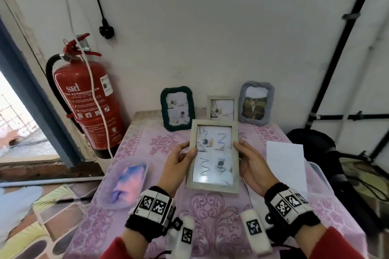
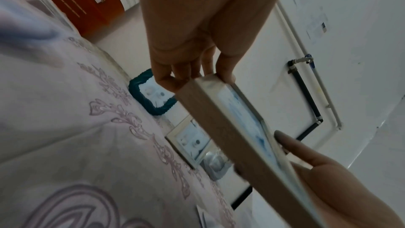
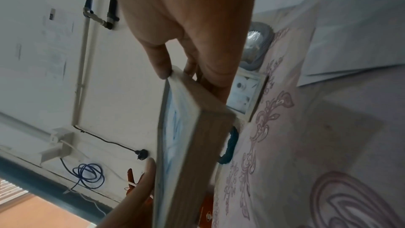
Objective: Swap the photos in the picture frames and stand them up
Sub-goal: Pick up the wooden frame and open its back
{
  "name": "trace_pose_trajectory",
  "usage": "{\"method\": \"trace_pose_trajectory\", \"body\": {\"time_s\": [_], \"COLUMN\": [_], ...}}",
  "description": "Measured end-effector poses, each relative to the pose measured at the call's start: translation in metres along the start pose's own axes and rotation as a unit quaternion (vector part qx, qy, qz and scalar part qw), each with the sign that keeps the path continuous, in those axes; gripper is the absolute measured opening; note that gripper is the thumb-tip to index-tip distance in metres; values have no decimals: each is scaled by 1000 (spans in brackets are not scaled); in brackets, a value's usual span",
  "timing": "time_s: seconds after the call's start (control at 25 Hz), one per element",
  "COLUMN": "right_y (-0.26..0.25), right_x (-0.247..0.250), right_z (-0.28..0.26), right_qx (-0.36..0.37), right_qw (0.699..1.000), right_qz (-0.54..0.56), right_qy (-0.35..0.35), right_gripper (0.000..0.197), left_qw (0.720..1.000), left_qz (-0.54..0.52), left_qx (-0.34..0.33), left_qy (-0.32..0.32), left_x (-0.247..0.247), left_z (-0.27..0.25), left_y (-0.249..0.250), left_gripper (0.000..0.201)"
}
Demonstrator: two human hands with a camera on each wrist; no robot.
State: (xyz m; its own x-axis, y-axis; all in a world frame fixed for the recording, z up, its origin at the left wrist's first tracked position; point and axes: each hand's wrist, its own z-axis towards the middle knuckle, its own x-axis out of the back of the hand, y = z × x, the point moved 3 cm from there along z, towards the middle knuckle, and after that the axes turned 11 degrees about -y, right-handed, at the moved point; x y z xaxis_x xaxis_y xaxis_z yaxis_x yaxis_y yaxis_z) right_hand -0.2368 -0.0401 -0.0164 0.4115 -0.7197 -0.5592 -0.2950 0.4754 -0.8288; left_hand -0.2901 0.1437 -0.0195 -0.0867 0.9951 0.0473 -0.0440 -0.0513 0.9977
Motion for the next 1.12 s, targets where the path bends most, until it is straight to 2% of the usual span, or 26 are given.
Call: {"method": "trace_pose_trajectory", "body": {"time_s": [0.16, 0.2, 0.28, 0.36, 0.48, 0.56, 0.72, 0.84, 0.92, 0.96, 1.12], "right_y": [-8, -10, -12, -13, -16, -18, -19, -16, -14, -12, -6], "right_x": [12, 15, 19, 19, 16, 12, 9, 5, 1, 0, 9], "right_z": [-12, -14, -16, -16, -16, -15, -14, -12, -12, -12, -16], "right_qx": [5, 6, 7, 8, 12, 17, 24, 36, 44, 47, 67], "right_qw": [1000, 999, 998, 998, 998, 998, 997, 994, 989, 984, 932], "right_qz": [-24, -39, -61, -61, -50, -44, -67, -101, -139, -173, -347], "right_qy": [20, 20, 19, 12, -20, -42, -32, -24, -15, -6, 83], "right_gripper": [34, 33, 25, 14, 16, 22, 42, 38, 26, 23, 38], "left_qw": [997, 988, 949, 937, 956, 963, 973, 977, 981, 984, 989], "left_qz": [81, 149, 287, 311, 239, 205, 152, 107, 67, 49, -35], "left_qx": [-7, -28, -102, -157, -163, -167, -172, -186, -180, -169, -130], "left_qy": [15, 36, 75, 36, -46, -54, -38, -12, 18, 36, 69], "left_x": [-17, -19, -27, -44, -70, -78, -79, -76, -69, -65, -52], "left_z": [-2, -4, -10, -15, -20, -21, -20, -20, -19, -18, -18], "left_y": [-8, -6, 4, 14, 19, 19, 18, 18, 16, 13, 0], "left_gripper": [40, 42, 49, 48, 39, 40, 43, 39, 34, 31, 25]}}
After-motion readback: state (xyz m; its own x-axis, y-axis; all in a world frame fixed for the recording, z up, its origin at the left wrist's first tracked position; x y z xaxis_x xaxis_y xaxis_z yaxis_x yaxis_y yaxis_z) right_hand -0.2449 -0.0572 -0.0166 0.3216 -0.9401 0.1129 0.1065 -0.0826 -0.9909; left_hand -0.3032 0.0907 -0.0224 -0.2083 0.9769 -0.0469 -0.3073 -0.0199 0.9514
